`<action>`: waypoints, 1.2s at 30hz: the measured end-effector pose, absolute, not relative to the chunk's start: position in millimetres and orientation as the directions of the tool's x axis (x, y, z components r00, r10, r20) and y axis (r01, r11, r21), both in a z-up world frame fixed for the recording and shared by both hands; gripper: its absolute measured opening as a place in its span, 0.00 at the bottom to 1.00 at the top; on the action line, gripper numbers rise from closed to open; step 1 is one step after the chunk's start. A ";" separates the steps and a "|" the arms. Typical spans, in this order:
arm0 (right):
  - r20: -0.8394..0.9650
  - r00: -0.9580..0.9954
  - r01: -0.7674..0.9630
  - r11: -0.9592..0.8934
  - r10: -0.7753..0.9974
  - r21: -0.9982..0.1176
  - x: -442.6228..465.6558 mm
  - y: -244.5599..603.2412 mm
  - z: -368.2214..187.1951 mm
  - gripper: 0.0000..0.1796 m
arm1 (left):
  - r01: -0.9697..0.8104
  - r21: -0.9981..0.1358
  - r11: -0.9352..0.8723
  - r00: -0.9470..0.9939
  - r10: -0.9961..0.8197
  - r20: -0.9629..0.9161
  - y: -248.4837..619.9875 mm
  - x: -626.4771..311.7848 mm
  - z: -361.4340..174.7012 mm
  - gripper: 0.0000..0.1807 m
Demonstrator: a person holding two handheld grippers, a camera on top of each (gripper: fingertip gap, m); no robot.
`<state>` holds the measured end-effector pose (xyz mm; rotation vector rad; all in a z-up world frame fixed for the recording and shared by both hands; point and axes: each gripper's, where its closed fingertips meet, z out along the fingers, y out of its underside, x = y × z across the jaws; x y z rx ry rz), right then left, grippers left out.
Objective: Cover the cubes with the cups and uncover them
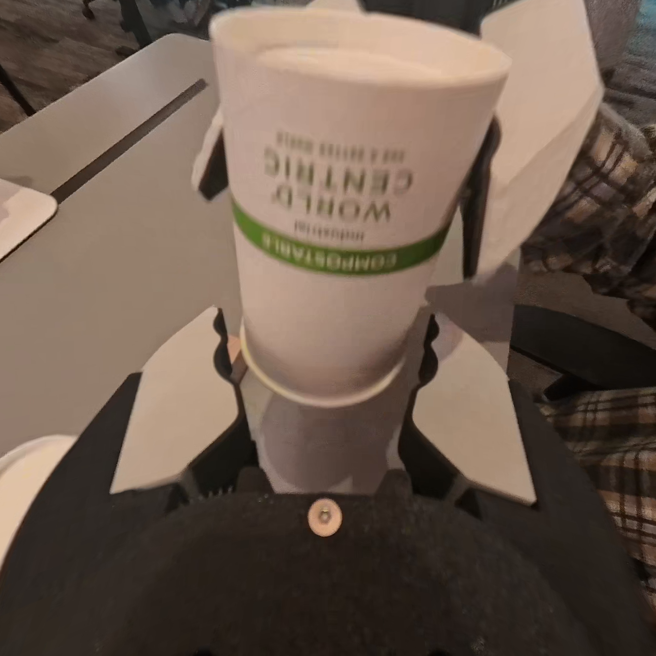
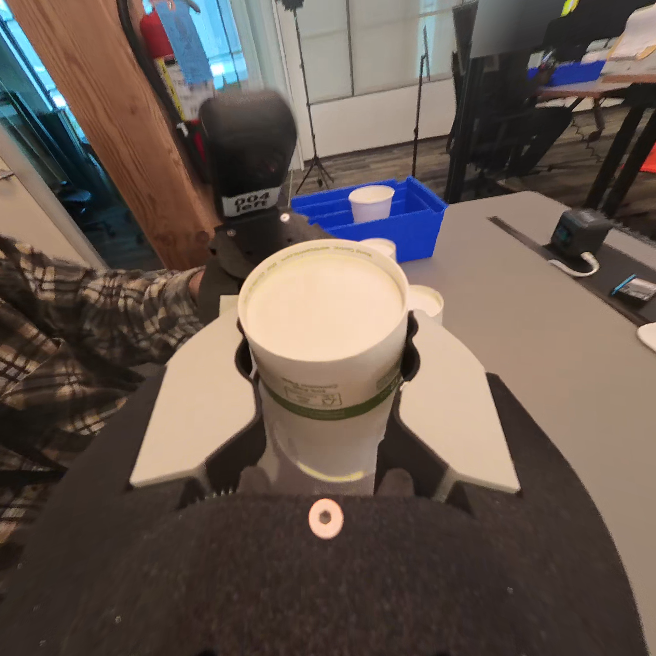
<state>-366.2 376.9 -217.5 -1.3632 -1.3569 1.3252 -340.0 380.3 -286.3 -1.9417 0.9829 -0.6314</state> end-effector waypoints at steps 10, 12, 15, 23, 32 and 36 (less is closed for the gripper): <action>-0.185 0.243 0.054 -0.204 0.952 -0.978 -379.4 464.8 -262.6 0.46 | -0.110 -0.932 -0.346 0.761 -0.633 0.145 327.3 -481.7 -247.2 0.58; -0.211 0.249 0.077 -0.237 0.945 -0.969 -390.0 469.8 -284.8 0.46 | -0.080 -0.941 -0.329 0.787 -0.600 0.143 315.4 -502.1 -240.6 0.57; -0.216 0.265 0.113 -0.252 0.940 -0.961 -401.2 474.4 -311.7 0.46 | -0.070 -0.950 -0.304 0.825 -0.553 0.116 303.3 -526.7 -233.7 0.54; -0.186 0.257 0.236 -0.249 0.948 -0.939 -411.9 471.6 -349.6 0.55 | -0.156 -0.941 -0.300 0.904 -0.427 -0.014 303.6 -591.7 -222.1 0.53; -0.131 0.182 0.252 -0.175 0.975 -0.952 -370.6 429.0 -303.3 0.77 | -0.534 -0.673 -0.511 0.837 -0.434 -0.334 337.7 -751.0 -219.6 0.45; -0.141 0.121 0.221 -0.165 0.983 -0.961 -346.0 396.3 -285.4 0.75 | -0.660 -0.417 -0.625 0.750 -0.578 -0.321 349.2 -787.0 -269.1 0.44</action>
